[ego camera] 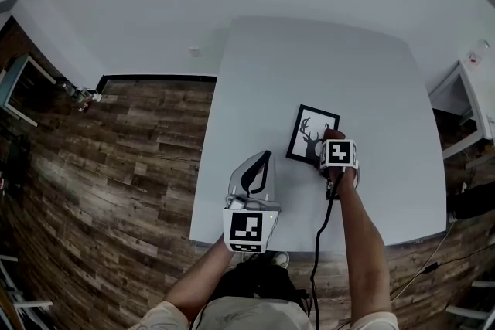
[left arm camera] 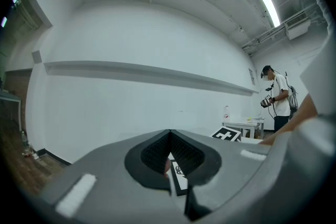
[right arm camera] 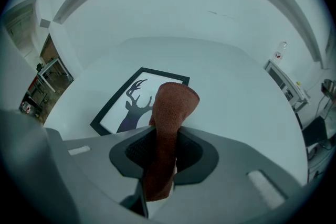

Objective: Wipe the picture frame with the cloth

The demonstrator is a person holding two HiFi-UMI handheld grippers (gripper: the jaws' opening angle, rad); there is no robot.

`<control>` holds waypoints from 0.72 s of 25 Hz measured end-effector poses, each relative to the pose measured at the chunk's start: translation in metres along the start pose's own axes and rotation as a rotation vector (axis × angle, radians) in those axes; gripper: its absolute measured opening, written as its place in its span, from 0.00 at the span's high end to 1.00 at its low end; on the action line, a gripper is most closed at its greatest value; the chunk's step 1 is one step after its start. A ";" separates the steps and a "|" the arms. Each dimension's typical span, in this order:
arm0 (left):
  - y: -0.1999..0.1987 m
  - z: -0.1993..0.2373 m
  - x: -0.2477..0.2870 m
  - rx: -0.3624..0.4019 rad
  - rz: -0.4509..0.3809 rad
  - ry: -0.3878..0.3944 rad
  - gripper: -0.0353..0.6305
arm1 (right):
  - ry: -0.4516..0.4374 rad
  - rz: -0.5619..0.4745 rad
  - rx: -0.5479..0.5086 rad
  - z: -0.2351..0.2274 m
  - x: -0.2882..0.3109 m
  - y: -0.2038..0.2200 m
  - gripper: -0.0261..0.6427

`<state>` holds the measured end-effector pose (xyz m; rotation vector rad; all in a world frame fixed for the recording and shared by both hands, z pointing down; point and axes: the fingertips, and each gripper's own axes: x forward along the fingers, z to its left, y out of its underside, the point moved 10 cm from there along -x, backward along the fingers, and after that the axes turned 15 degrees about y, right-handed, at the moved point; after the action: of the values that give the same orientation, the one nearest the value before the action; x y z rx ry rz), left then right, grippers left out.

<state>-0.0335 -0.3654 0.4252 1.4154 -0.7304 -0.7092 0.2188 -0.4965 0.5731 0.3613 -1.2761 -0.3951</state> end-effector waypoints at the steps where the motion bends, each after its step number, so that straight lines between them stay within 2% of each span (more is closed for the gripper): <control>1: 0.000 -0.001 0.000 0.001 0.001 0.001 0.95 | 0.005 0.000 0.002 -0.002 0.000 0.001 0.80; 10: -0.003 -0.003 -0.005 0.014 0.001 -0.004 0.95 | -0.011 -0.040 0.033 -0.007 -0.009 0.004 0.80; 12: -0.005 -0.002 -0.006 0.013 -0.001 -0.007 0.95 | -0.051 -0.123 0.065 -0.008 -0.026 0.004 0.80; 15: -0.009 -0.002 -0.004 -0.001 -0.005 -0.005 0.95 | -0.121 -0.323 0.133 -0.012 -0.060 0.003 0.80; 18: -0.019 -0.005 -0.002 0.002 -0.023 0.000 0.95 | -0.118 -0.523 0.184 -0.019 -0.104 0.007 0.80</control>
<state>-0.0308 -0.3613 0.4061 1.4277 -0.7154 -0.7266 0.2131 -0.4400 0.4836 0.8455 -1.3291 -0.7517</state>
